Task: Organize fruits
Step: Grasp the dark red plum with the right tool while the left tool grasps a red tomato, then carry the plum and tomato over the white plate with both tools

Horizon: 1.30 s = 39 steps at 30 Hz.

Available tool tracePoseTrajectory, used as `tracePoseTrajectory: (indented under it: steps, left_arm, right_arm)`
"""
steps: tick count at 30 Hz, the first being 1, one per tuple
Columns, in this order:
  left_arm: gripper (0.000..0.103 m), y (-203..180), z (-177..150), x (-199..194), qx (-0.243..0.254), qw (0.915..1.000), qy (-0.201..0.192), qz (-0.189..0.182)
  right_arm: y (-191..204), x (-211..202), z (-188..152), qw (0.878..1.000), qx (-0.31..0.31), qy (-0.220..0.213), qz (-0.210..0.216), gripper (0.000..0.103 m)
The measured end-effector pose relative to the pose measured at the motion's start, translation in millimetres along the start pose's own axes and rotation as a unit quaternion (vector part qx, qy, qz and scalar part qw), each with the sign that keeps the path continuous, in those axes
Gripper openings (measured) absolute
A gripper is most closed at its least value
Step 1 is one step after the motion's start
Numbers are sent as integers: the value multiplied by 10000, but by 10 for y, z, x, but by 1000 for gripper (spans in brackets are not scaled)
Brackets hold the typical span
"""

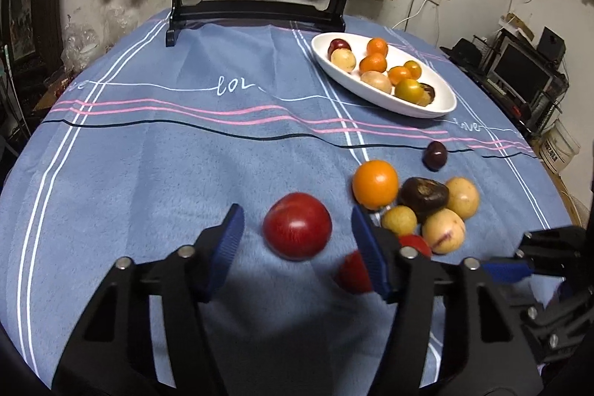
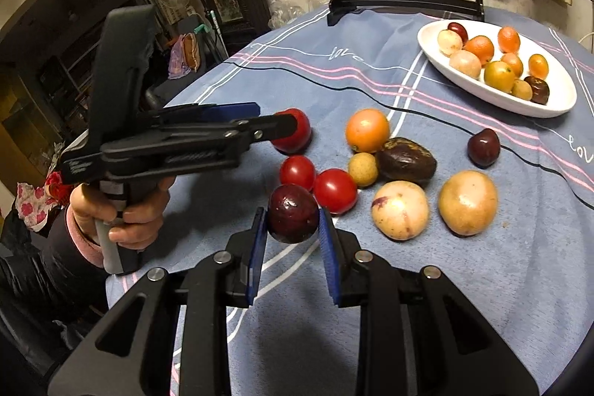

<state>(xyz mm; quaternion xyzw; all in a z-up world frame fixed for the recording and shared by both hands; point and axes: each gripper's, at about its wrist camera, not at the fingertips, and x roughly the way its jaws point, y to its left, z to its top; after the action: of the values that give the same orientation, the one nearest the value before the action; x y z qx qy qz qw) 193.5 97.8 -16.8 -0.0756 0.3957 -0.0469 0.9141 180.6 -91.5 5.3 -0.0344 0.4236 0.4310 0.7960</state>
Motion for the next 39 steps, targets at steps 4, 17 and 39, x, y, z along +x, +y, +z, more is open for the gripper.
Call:
tracePoseTrajectory:
  steps: [4, 17, 39]
  left_arm:
    - [57, -2, 25, 106, -77, 9999, 154, -9]
    - [43, 14, -18, 228, -93, 9993, 366, 59]
    - [43, -491, 785, 156, 326, 9983, -312, -370]
  right_arm:
    - [0, -15, -11, 10000, -11, -18, -24, 29]
    - [7, -66, -7, 9999, -2, -94, -87, 29]
    - [-1029, -447, 316, 9736, 1165, -1685, -1009, 29]
